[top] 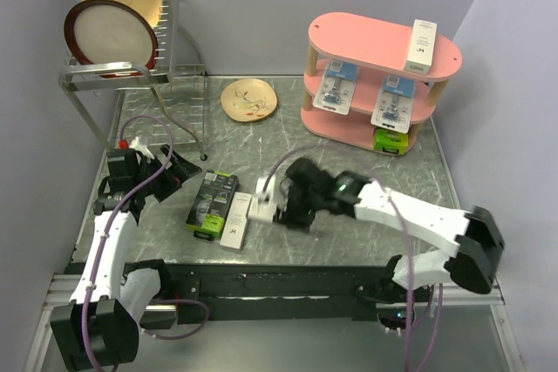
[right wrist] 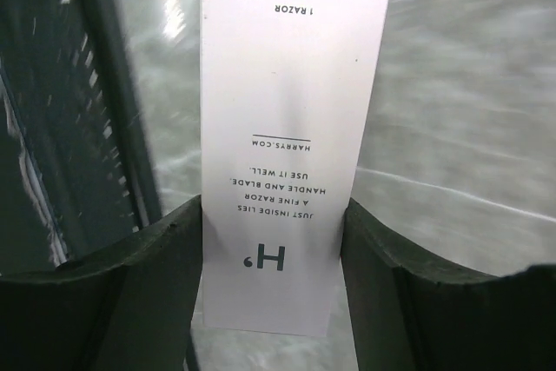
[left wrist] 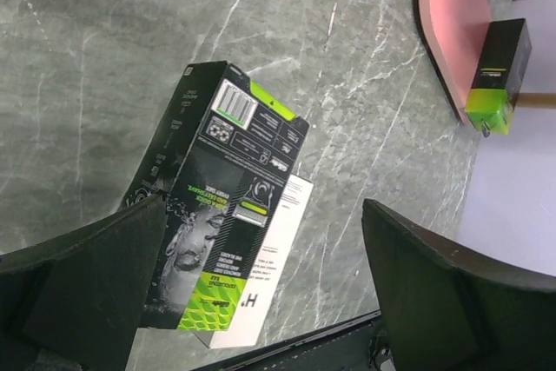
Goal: Place and organize the shaving razors onto the shelf
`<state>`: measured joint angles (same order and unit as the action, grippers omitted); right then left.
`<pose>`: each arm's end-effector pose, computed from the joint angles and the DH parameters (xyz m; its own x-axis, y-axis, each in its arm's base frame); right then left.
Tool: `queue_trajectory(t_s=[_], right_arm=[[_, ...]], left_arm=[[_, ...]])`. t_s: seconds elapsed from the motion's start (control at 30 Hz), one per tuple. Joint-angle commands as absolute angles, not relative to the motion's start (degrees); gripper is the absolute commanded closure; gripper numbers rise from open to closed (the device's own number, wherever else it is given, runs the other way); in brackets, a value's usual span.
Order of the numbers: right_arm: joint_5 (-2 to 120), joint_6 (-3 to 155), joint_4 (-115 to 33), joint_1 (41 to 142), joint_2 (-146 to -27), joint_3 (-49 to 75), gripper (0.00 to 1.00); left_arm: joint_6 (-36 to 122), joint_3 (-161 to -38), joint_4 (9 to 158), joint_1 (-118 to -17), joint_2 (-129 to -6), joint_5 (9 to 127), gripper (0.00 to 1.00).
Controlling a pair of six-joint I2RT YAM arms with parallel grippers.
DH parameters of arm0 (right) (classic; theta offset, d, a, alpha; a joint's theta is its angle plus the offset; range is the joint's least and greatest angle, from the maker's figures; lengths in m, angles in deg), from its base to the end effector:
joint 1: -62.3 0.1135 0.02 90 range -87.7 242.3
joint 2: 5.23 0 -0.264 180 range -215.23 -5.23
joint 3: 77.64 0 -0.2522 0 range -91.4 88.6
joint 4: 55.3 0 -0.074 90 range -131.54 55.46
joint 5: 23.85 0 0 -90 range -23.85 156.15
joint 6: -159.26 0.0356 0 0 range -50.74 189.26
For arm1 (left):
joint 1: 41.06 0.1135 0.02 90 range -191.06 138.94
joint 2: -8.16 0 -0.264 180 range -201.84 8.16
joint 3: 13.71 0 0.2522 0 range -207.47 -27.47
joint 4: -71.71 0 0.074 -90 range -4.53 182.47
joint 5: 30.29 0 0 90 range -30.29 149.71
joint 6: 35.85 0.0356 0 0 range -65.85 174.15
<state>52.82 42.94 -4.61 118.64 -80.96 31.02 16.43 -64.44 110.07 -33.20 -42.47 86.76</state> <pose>0.1420 0.2281 0.2610 -0.0158 -0.8022 -0.5969 -0.9930 0.0824 -0.0844 0.1882 0.0096 0.2526 -0.6271 -0.6366 -0.4488 -0.1918 0.6847 -0.7031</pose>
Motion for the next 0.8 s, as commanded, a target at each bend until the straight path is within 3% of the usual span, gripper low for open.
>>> queue_trajectory(t_s=[0.0,0.2,0.4,0.77], right_arm=[[52.6,43.6,-1.4,112.6,-74.6,17.9,0.46],[60.1,52.8,-4.4,102.1,-80.6,-3.2,0.48],[73.5,59.9,-4.4,93.9,-94.1,-28.9,0.50],[83.1,67.7,-5.3,78.8,-104.8,-43.9,0.57]], left_arm=[[17.4,-66.4,108.0,-33.0,-43.7,85.7,0.01],[16.4,-66.1,108.1,-32.9,-44.5,85.2,0.01],[17.7,-68.0,109.1,-32.8,-46.7,84.4,0.01],[18.2,-68.0,108.1,-32.7,-47.8,83.3,0.01]])
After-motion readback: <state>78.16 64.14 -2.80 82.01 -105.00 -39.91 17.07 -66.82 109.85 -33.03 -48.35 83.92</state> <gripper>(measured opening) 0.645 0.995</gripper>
